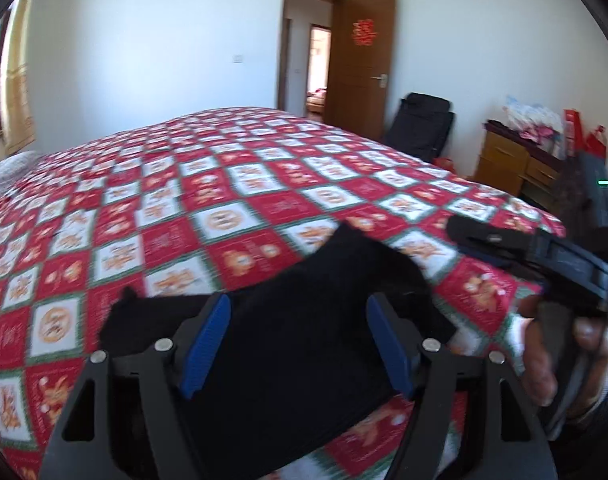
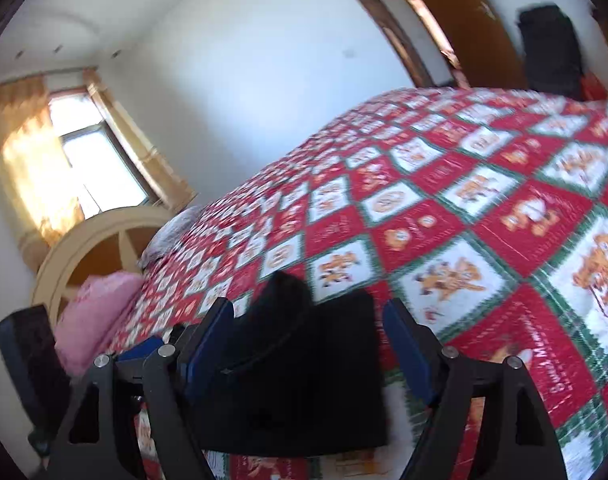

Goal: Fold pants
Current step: 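Fold the lifted end over the pants with the left tool and release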

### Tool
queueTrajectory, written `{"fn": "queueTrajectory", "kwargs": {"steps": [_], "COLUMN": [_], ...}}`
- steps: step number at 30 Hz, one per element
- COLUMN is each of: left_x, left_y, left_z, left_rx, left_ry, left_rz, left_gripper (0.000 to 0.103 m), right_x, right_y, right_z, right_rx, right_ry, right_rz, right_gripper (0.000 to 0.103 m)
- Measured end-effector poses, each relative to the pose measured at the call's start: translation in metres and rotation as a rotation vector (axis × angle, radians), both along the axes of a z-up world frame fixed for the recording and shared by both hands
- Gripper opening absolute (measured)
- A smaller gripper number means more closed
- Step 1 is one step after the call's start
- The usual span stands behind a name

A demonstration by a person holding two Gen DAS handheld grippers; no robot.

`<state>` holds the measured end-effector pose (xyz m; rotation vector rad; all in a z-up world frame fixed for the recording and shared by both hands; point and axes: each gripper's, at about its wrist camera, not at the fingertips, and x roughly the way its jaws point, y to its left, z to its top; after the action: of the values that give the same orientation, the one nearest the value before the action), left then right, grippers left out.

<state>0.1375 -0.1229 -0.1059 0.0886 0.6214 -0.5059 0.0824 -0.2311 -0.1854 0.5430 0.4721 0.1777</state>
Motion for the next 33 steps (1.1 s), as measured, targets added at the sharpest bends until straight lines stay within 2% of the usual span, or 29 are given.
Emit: {"fn": "queueTrajectory", "kwargs": {"steps": [4, 7, 9, 10, 11, 13, 14, 18, 20, 23, 26, 28, 30, 33], "left_x": [0.012, 0.020, 0.022, 0.022, 0.023, 0.023, 0.023, 0.026, 0.026, 0.028, 0.027, 0.027, 0.027, 0.027], "left_y": [0.028, 0.040, 0.043, 0.045, 0.048, 0.054, 0.056, 0.064, 0.068, 0.075, 0.078, 0.079, 0.078, 0.078], "left_z": [-0.018, -0.029, -0.034, -0.035, -0.037, -0.039, -0.040, -0.043, -0.044, -0.046, -0.044, -0.043, -0.043, -0.044], "left_rx": [-0.024, -0.074, -0.084, -0.092, -0.103, -0.115, -0.118, -0.129, -0.134, -0.146, -0.151, -0.153, -0.151, -0.147], "left_ry": [0.041, 0.089, 0.094, 0.098, 0.103, 0.105, 0.105, 0.115, 0.117, 0.124, 0.118, 0.113, 0.112, 0.113], "left_rz": [0.104, 0.129, 0.136, 0.136, 0.138, 0.145, 0.148, 0.167, 0.186, 0.210, 0.221, 0.225, 0.225, 0.225], "left_gripper": [0.074, 0.074, 0.074, 0.074, 0.074, 0.074, 0.074, 0.076, 0.077, 0.079, 0.079, 0.079, 0.079, 0.079], "right_x": [-0.011, -0.011, -0.002, 0.002, 0.004, 0.009, 0.009, 0.008, 0.007, 0.002, -0.004, -0.007, -0.002, 0.015], "right_y": [0.041, 0.067, 0.080, 0.080, 0.075, 0.062, 0.056, 0.042, 0.028, 0.018, 0.014, 0.022, 0.034, 0.039], "right_z": [0.022, 0.025, 0.014, 0.008, 0.002, -0.008, -0.012, -0.028, -0.035, -0.029, -0.011, 0.000, 0.001, -0.016], "right_rx": [-0.165, -0.231, -0.311, -0.337, -0.344, -0.339, -0.344, -0.409, -0.396, -0.387, -0.312, -0.289, -0.319, -0.306], "right_ry": [-0.081, -0.102, -0.030, 0.006, 0.042, 0.114, 0.137, 0.267, 0.308, 0.303, 0.236, 0.182, 0.200, 0.289], "right_rz": [0.051, 0.146, 0.156, 0.140, 0.120, 0.094, 0.089, 0.056, 0.018, -0.027, -0.030, 0.018, 0.055, 0.080], "right_gripper": [0.078, 0.074, 0.060, 0.040, 0.033, 0.031, 0.027, 0.026, 0.026, 0.026, 0.026, 0.026, 0.026, 0.026]}}
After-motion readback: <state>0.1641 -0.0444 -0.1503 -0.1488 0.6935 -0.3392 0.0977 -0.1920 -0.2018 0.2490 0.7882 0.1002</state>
